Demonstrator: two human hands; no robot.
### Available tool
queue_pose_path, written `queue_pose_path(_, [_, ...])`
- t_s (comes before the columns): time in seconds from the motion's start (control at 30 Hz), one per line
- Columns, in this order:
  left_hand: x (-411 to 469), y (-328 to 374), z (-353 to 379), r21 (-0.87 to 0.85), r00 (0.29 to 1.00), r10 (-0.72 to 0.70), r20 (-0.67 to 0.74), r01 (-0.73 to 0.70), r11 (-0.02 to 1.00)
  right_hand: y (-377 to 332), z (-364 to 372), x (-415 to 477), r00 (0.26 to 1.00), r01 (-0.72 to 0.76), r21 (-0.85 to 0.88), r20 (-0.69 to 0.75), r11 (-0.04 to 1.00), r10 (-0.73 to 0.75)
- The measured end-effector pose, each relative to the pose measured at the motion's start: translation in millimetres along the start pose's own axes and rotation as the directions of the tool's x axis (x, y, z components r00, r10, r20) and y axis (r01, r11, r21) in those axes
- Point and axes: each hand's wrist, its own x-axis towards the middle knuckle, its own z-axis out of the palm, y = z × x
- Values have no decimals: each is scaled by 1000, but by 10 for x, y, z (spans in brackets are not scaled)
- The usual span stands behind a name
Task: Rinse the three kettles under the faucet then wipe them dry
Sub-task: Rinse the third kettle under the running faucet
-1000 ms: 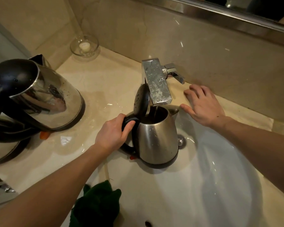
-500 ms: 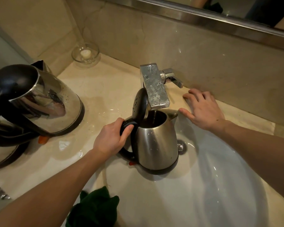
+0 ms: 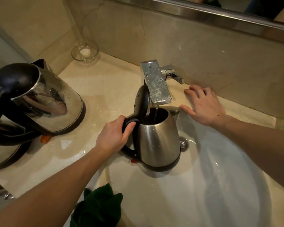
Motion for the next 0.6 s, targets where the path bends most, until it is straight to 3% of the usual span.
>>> queue_pose_path(0.6, [9, 0, -5, -12, 1000, 9, 7, -9, 1000, -2, -21, 4, 1000, 11, -22, -2, 1000, -11])
